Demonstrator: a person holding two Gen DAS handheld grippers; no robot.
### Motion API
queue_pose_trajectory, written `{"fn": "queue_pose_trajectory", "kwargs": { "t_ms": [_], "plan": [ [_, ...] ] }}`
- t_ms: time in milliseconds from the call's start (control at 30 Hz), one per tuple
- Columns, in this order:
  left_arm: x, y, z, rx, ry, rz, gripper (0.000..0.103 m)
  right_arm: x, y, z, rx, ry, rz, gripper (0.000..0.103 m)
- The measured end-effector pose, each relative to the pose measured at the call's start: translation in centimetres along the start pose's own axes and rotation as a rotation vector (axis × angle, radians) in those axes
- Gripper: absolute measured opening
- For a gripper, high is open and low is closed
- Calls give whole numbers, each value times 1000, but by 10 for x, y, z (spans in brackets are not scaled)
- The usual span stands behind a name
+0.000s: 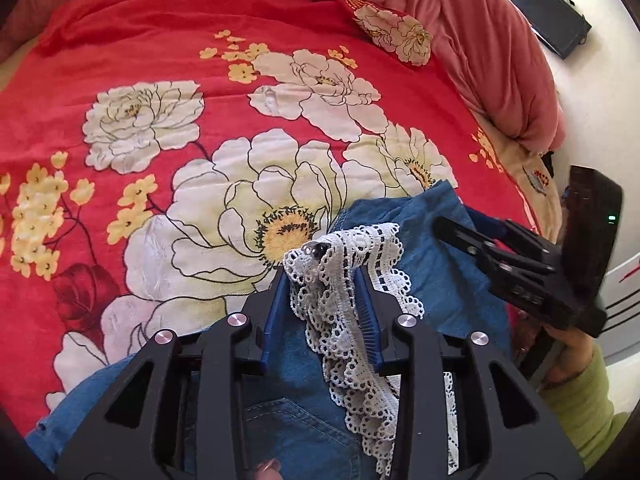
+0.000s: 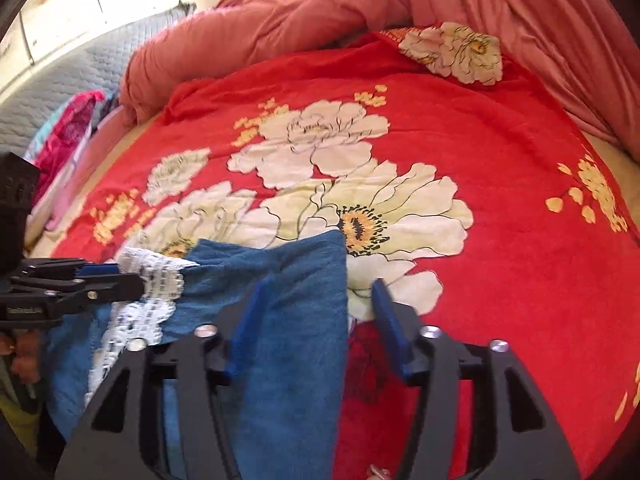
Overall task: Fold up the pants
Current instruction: 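Lay the lace hems flat and open both grippers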
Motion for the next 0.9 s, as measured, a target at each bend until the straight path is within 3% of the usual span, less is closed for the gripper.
{"fn": "queue_pose_trajectory", "kwargs": {
  "t_ms": [167,267,633,900],
  "plan": [
    [-8,1,-6,33,-25,-23,31,-23,2,3,1,0,-43,60],
    [-16,3,-10,52,-48,-48,34,-36,5,7,-2,-1,-65,69],
    [-46,16,-21,59,-79,-131,42,-73,26,29,-59,-27,-91,72],
    [-59,40,-35,54,-87,-165,58,-92,46,28,-53,-23,-101,72]
  ]
}}
Point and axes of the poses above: each gripper's, at about its wrist camera, not at the fingertips, and x roughly the way its jaws point, z to its left, y to its underside, the point moved 4 cm from there along x, roughly the way its jaws point, and after that the axes turned 5 degrees about -z, right-handed, at the moved point
